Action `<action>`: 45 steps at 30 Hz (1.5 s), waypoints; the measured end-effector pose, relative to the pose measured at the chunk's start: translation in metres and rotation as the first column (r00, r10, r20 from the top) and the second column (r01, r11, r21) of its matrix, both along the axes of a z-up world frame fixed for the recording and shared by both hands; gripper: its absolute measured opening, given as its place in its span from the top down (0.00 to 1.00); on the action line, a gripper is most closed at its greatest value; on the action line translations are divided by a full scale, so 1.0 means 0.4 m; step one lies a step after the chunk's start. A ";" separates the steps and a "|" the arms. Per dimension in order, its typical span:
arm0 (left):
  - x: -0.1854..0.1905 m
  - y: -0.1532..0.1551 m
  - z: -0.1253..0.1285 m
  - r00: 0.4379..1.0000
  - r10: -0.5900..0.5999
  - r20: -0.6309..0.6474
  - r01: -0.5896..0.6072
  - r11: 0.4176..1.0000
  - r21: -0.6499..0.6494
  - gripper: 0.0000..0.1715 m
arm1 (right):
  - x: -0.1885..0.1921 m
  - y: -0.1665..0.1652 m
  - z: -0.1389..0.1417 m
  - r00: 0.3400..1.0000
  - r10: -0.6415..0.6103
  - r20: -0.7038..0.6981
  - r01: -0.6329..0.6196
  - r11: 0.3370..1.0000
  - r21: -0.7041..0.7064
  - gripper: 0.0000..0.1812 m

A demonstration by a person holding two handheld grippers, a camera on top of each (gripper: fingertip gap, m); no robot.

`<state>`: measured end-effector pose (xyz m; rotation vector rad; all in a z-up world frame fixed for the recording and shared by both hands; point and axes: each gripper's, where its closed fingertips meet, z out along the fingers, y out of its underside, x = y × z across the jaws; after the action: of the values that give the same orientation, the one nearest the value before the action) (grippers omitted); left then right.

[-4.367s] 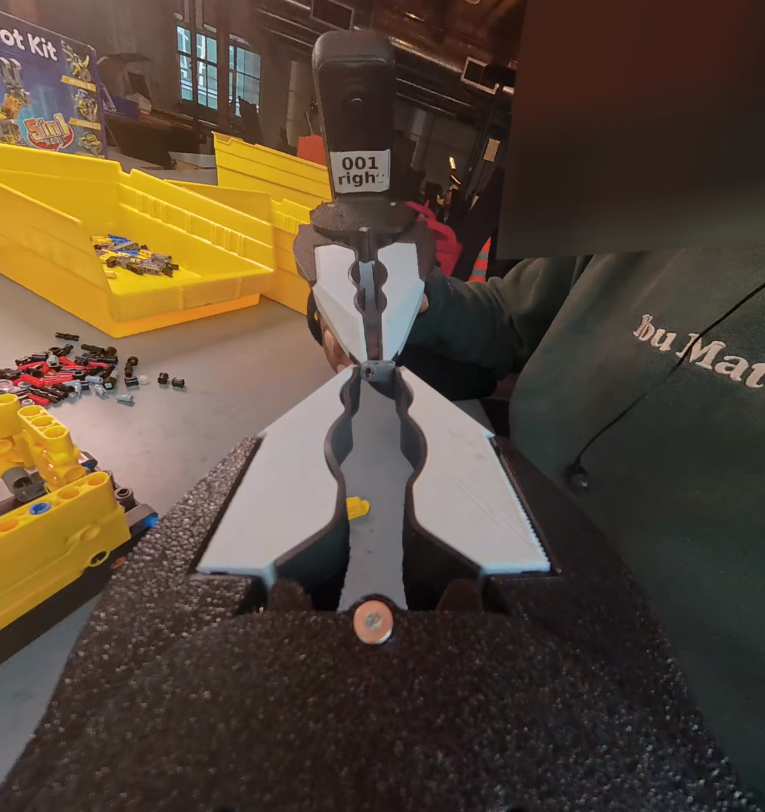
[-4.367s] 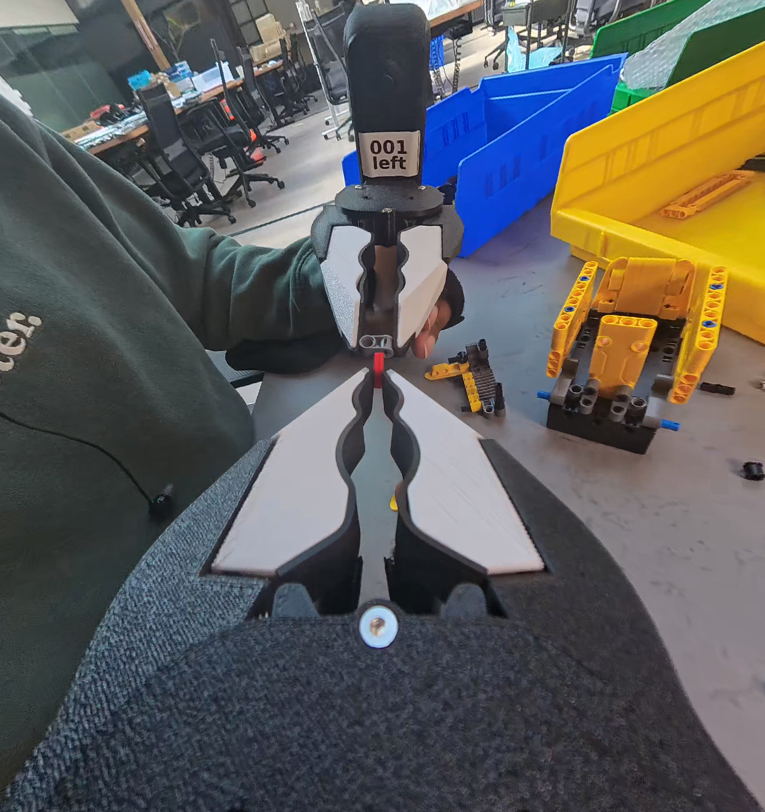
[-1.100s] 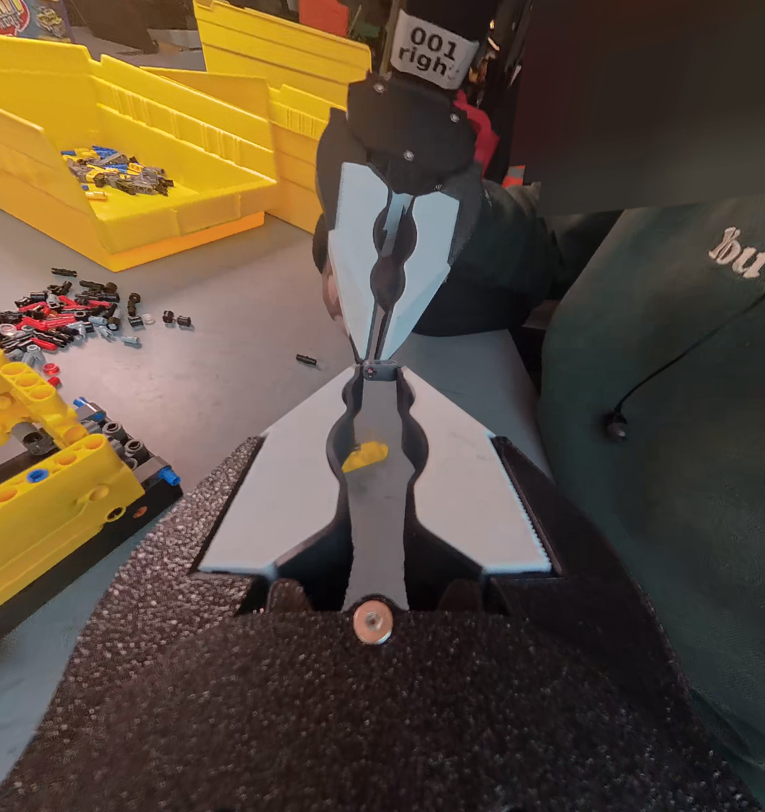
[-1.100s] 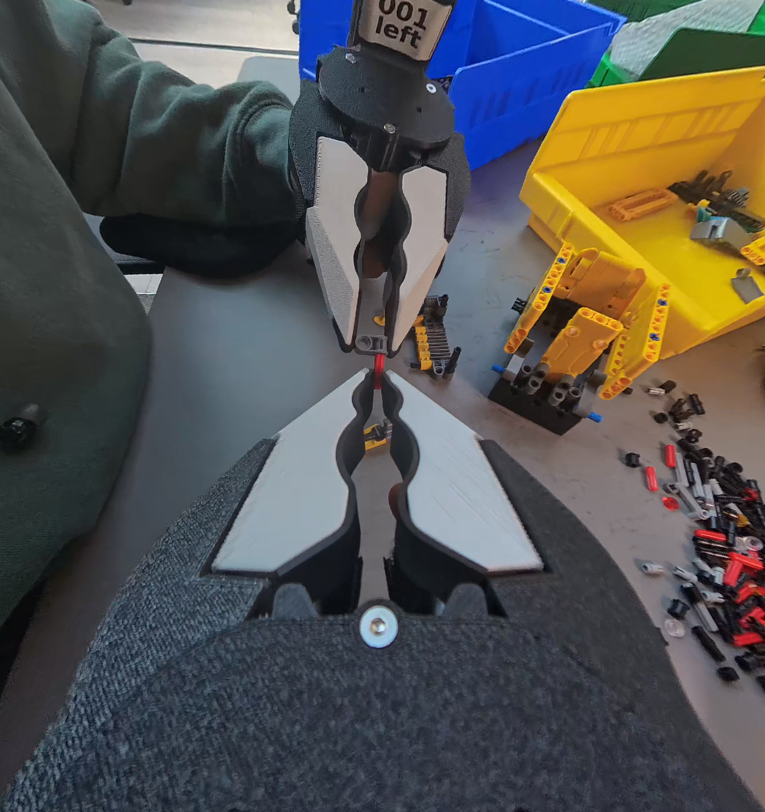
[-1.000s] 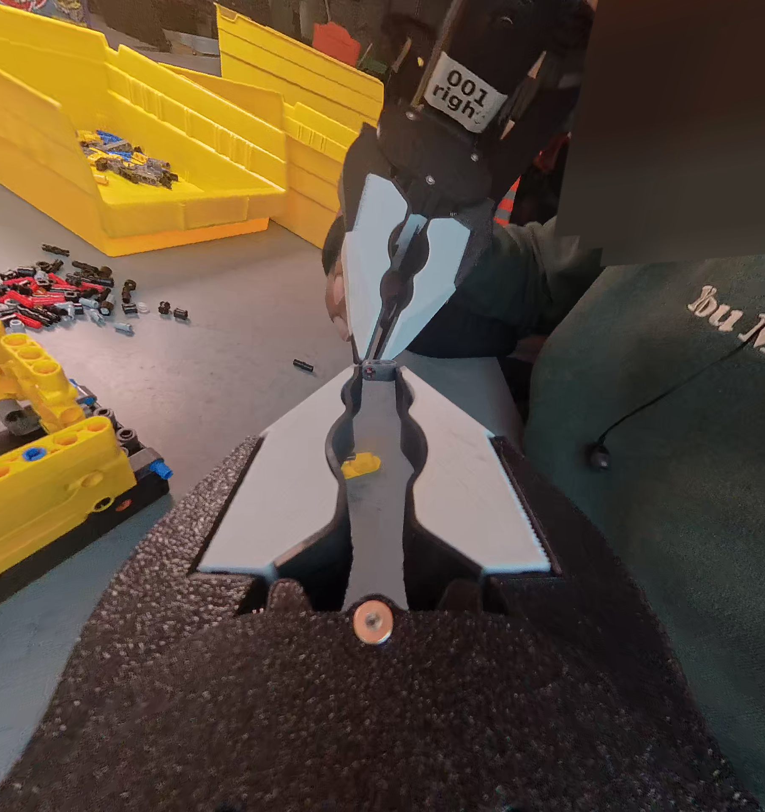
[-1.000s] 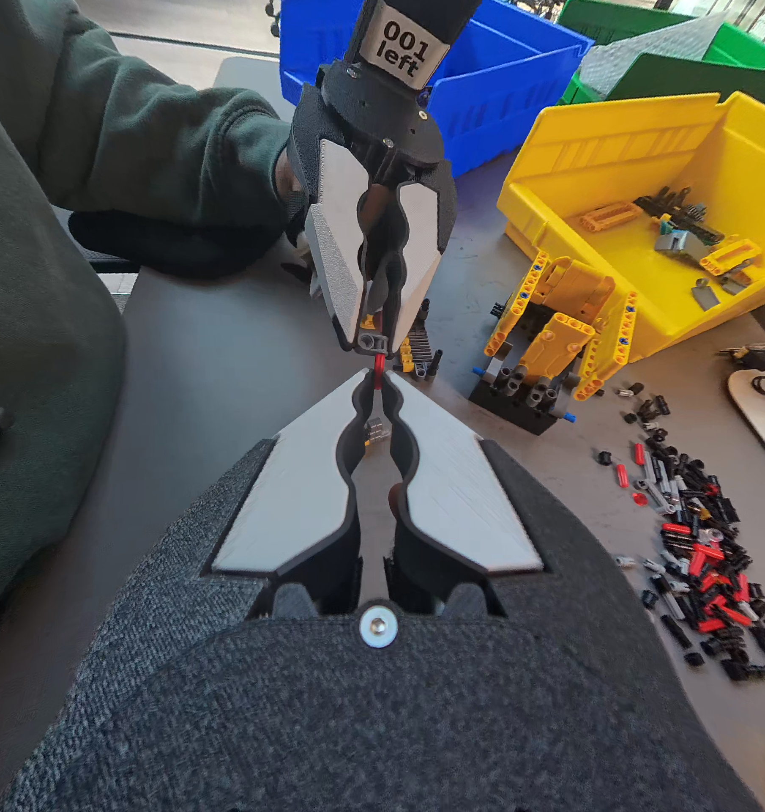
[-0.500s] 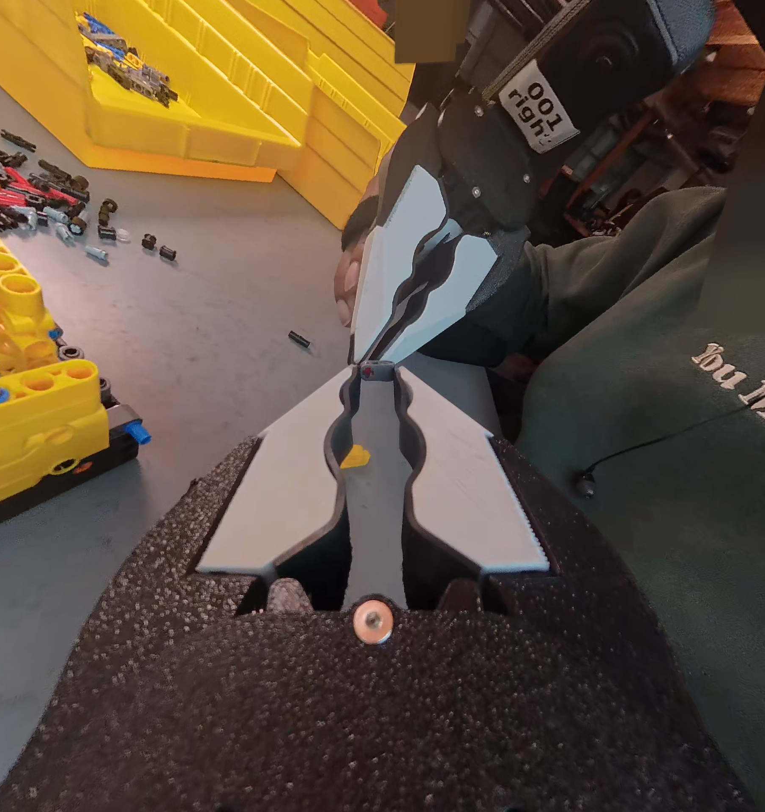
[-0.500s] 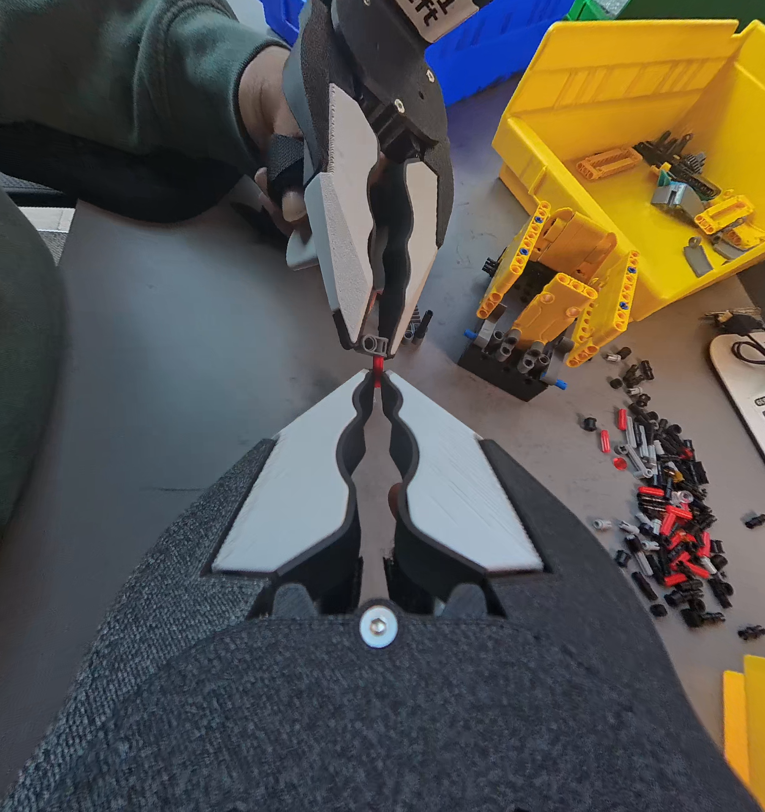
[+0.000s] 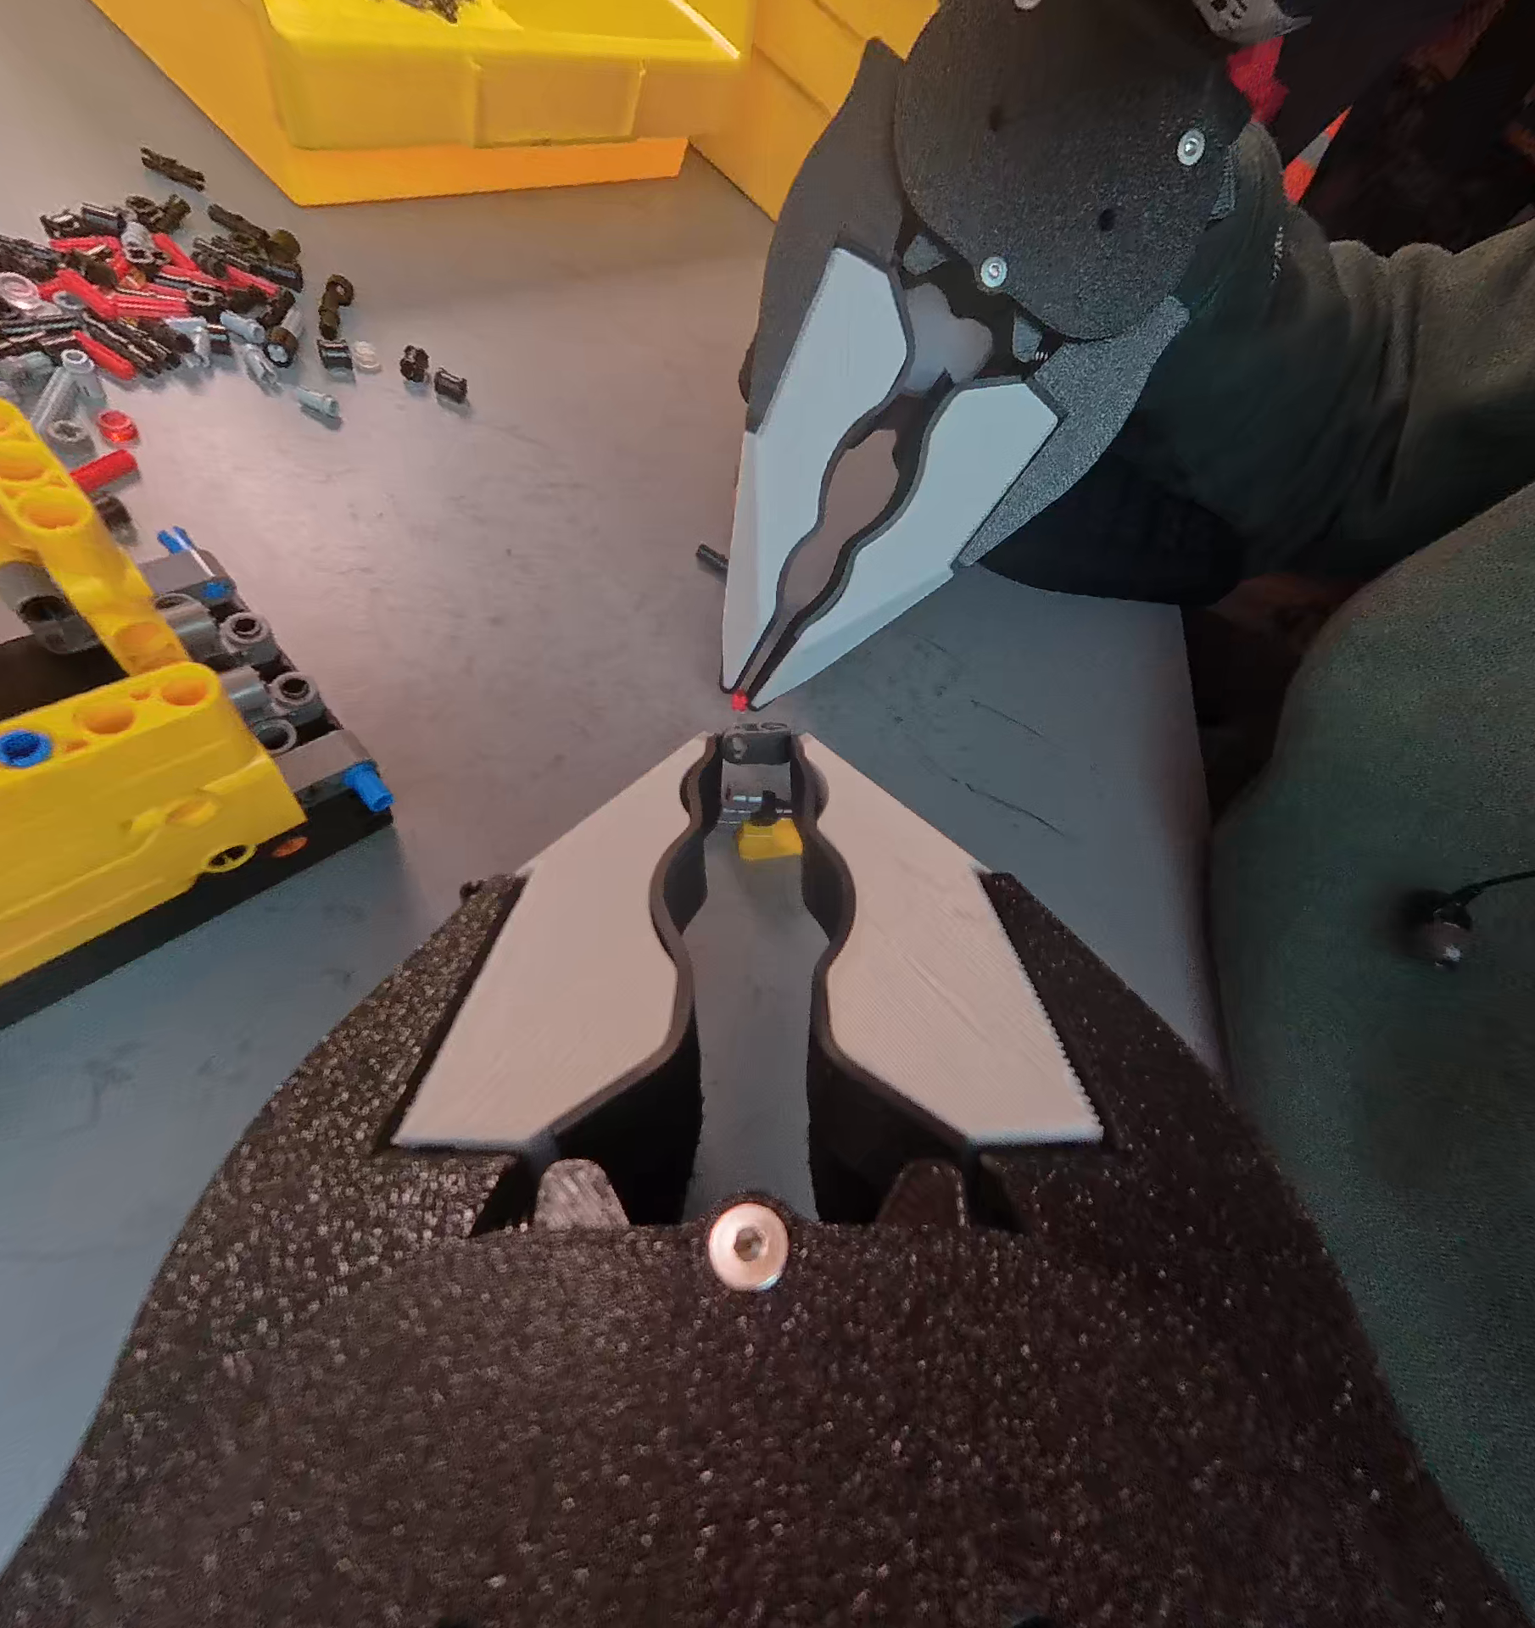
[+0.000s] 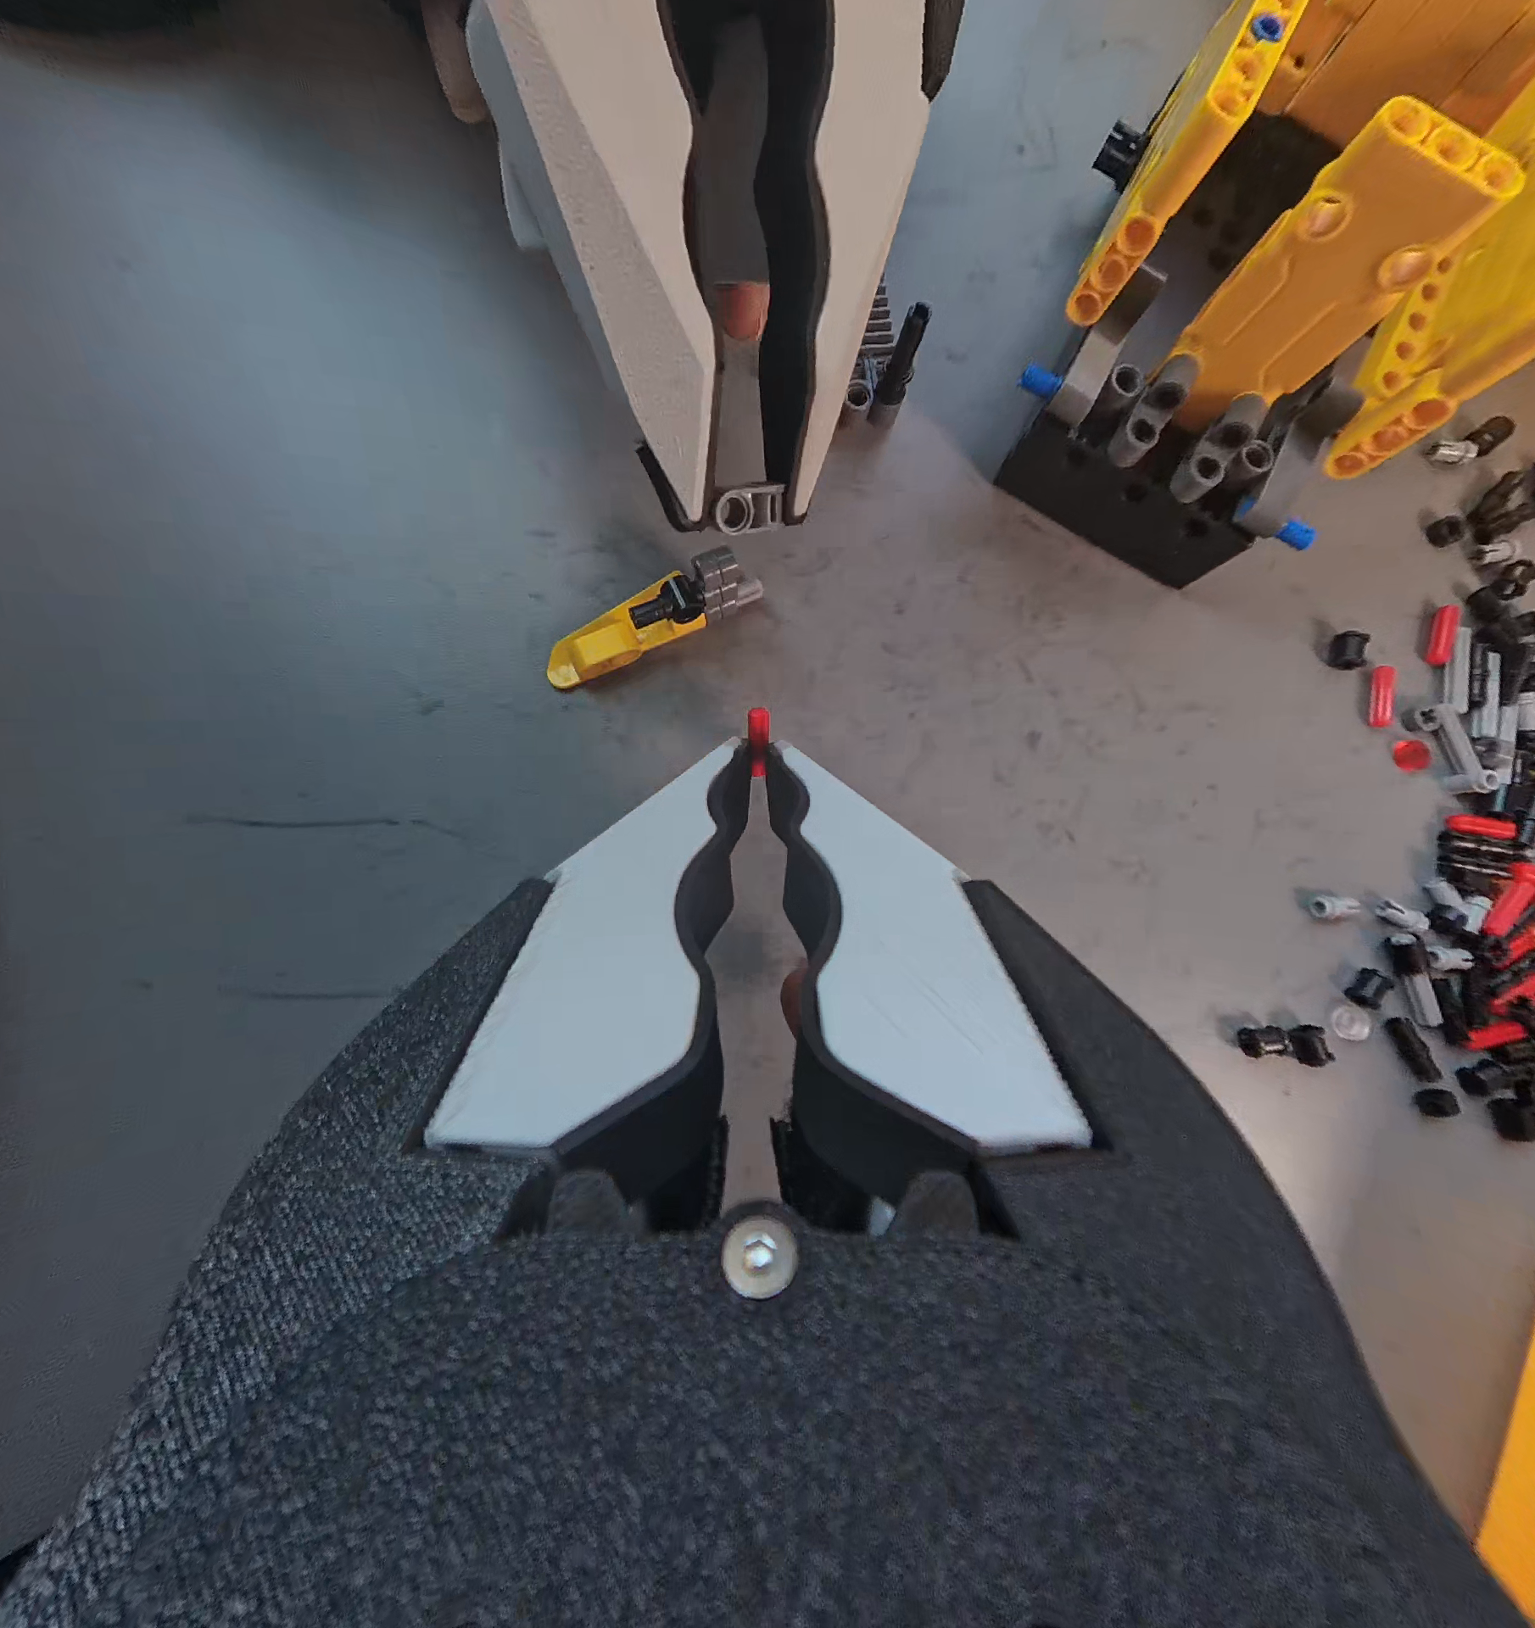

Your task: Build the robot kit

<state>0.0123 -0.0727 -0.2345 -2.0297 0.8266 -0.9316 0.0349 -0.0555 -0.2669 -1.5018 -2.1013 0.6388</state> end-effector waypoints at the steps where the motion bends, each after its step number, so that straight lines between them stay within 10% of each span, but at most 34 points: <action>1: 0.001 -0.001 -0.002 1.000 -0.003 -0.011 0.003 1.000 0.006 0.92 | 0.000 0.000 -0.006 1.000 0.003 0.006 -0.003 1.000 0.002 0.99; 22: -0.009 -0.093 -0.098 0.906 -0.206 -0.371 0.257 0.962 0.092 0.92 | 0.007 -0.001 -0.016 1.000 0.028 -0.005 -0.029 0.999 -0.033 0.98; 45: 0.005 -0.102 -0.056 0.929 -0.222 -0.297 0.268 0.955 0.125 0.91 | 0.006 -0.001 -0.016 0.999 0.031 -0.013 -0.032 0.999 -0.032 0.98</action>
<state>0.0144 -0.1134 -0.2569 -1.9685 1.2944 -0.6877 0.0373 -0.0558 -0.2732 -1.4804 -2.1183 0.6948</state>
